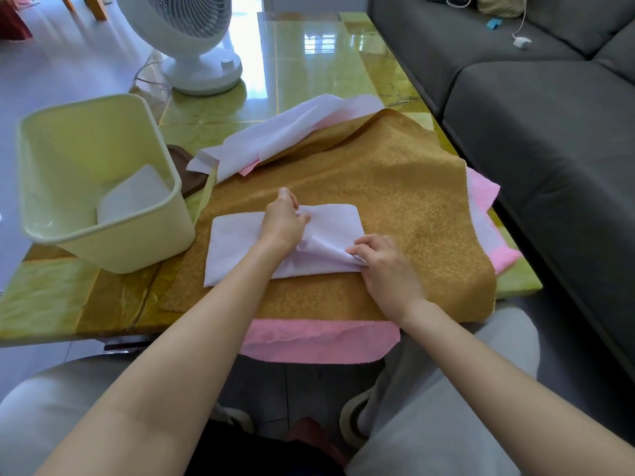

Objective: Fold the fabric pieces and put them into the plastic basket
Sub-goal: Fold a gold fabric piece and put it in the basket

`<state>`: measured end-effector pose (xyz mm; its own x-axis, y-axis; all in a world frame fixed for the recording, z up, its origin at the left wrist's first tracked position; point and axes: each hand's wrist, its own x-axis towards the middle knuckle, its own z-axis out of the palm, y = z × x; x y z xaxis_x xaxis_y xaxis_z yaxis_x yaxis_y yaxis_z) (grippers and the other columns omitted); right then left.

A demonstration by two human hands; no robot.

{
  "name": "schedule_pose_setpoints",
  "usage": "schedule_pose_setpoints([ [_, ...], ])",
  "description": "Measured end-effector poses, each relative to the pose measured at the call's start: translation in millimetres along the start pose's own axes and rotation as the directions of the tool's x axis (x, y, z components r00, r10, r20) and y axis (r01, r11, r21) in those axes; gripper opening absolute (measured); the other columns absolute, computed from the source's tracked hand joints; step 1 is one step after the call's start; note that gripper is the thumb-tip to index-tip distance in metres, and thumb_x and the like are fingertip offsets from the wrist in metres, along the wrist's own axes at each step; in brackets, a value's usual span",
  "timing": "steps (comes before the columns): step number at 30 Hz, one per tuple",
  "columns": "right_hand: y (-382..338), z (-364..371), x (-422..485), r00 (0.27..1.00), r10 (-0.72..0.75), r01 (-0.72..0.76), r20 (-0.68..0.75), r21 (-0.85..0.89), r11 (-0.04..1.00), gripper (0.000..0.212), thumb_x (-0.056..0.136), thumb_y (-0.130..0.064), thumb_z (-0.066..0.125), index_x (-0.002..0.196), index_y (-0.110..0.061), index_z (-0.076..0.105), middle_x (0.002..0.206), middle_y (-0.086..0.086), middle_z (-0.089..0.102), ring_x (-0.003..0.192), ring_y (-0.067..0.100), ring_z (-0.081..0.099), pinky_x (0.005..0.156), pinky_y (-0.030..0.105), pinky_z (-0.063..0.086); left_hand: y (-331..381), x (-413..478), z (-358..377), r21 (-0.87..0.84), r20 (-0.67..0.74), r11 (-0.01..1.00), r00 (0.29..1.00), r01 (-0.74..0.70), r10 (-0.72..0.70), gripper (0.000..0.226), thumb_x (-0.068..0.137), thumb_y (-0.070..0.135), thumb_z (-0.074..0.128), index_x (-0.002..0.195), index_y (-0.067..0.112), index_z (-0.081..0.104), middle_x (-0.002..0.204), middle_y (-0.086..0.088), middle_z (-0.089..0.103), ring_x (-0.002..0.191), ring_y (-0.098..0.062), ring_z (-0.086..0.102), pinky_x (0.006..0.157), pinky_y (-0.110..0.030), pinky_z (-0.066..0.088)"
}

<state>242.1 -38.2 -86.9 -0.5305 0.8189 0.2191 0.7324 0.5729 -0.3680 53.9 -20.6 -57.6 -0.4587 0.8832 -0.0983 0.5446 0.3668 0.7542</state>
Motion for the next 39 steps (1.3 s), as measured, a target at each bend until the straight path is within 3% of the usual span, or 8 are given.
schedule_pose_setpoints([
  [7, 1.4, 2.9, -4.2, 0.994, -0.081, 0.086, 0.069, -0.064, 0.994, 0.037, 0.075, 0.010, 0.054, 0.105, -0.007, 0.068, 0.116, 0.009, 0.065, 0.097, 0.035, 0.057, 0.083, 0.043, 0.052, -0.8, -1.6, -3.5, 0.011, 0.005, 1.000, 1.000, 0.016, -0.016, 0.026, 0.092, 0.018, 0.054, 0.111, 0.005, 0.041, 0.098, -0.009, 0.053, 0.088, -0.022, 0.053, 0.073, -0.031, 0.044],
  [12, -0.6, -3.2, -5.2, 0.991, -0.121, 0.127, 0.056, -0.117, 0.985, 0.034, 0.085, -0.027, 0.039, 0.097, -0.016, 0.069, 0.105, -0.008, 0.068, 0.090, 0.022, 0.057, 0.077, 0.033, 0.050, 2.1, -20.2, -2.6, 0.369, -0.152, 0.893, 0.931, -0.257, 0.331, 0.021, 0.087, 0.010, 0.052, 0.106, 0.005, 0.048, 0.109, -0.012, 0.048, 0.102, -0.028, 0.044, 0.086, -0.035, 0.040],
  [17, -7.4, -5.0, 1.9, 0.999, -0.021, 0.025, 0.034, -0.116, 0.993, 0.048, 0.096, -0.033, 0.030, 0.079, -0.015, 0.071, 0.083, -0.007, 0.071, 0.077, 0.019, 0.053, 0.073, 0.034, 0.049, -6.4, -42.3, 10.4, 0.405, 0.149, 0.809, 0.904, -0.426, 0.401, 0.035, 0.092, 0.019, 0.050, 0.125, 0.011, 0.047, 0.127, -0.006, 0.046, 0.120, -0.025, 0.038, 0.097, -0.032, 0.032],
  [19, -11.0, -7.8, 10.9, 0.998, 0.016, -0.006, 0.063, -0.148, 0.989, 0.040, 0.098, -0.029, 0.036, 0.085, -0.014, 0.070, 0.089, -0.005, 0.070, 0.084, 0.019, 0.053, 0.077, 0.034, 0.048, -17.1, -49.0, 16.3, 0.502, 0.229, 0.753, 0.905, -0.426, 0.359, 0.039, 0.096, 0.027, 0.044, 0.132, 0.012, 0.041, 0.134, -0.005, 0.041, 0.125, -0.024, 0.034, 0.100, -0.032, 0.029],
  [21, -15.6, -8.4, 18.3, 0.991, 0.026, -0.009, 0.129, -0.130, 0.991, 0.031, 0.098, -0.023, 0.039, 0.113, -0.014, 0.065, 0.124, -0.001, 0.061, 0.116, 0.018, 0.050, 0.096, 0.028, 0.042, -27.3, -52.4, 20.7, 0.595, 0.240, 0.678, 0.901, -0.431, 0.362, 0.038, 0.098, 0.031, 0.038, 0.131, 0.013, 0.040, 0.135, -0.005, 0.041, 0.125, -0.022, 0.036, 0.099, -0.031, 0.029],
  [24, -25.9, -5.4, 27.1, 0.961, 0.014, -0.004, 0.277, -0.035, 0.999, 0.039, 0.099, -0.016, 0.039, 0.137, -0.010, 0.043, 0.152, 0.006, 0.030, 0.143, 0.018, 0.019, 0.110, 0.019, 0.015, -29.9, -53.2, 22.9, 0.615, 0.225, 0.659, 0.897, -0.433, 0.380, 0.038, 0.099, 0.034, 0.036, 0.130, 0.014, 0.040, 0.137, -0.005, 0.041, 0.125, -0.021, 0.037, 0.099, -0.031, 0.031],
  [31, -30.3, 2.0, 33.7, 0.907, 0.102, -0.070, 0.408, -0.093, 0.993, 0.048, 0.101, -0.021, 0.034, 0.146, -0.009, 0.025, 0.157, 0.014, 0.010, 0.146, 0.026, 0.006, 0.119, 0.032, 0.004, -20.9, -57.4, 14.8, 0.694, 0.022, 0.704, 0.981, -0.152, 0.191, 0.055, 0.094, 0.042, 0.043, 0.134, 0.006, 0.034, 0.124, -0.014, 0.049, 0.113, -0.029, 0.043, 0.091, -0.035, 0.034],
  [39, -33.4, 2.4, 32.1, 0.927, 0.104, -0.068, 0.361, -0.111, 0.991, 0.043, 0.100, -0.019, 0.033, 0.142, -0.009, 0.031, 0.157, 0.013, 0.010, 0.147, 0.026, 0.006, 0.120, 0.033, 0.008, -13.2, -53.8, 16.4, 0.536, -0.013, 0.833, 0.985, -0.137, 0.170, 0.037, 0.092, 0.019, 0.047, 0.127, 0.008, 0.037, 0.107, -0.010, 0.061, 0.103, -0.029, 0.056, 0.085, -0.036, 0.036],
])
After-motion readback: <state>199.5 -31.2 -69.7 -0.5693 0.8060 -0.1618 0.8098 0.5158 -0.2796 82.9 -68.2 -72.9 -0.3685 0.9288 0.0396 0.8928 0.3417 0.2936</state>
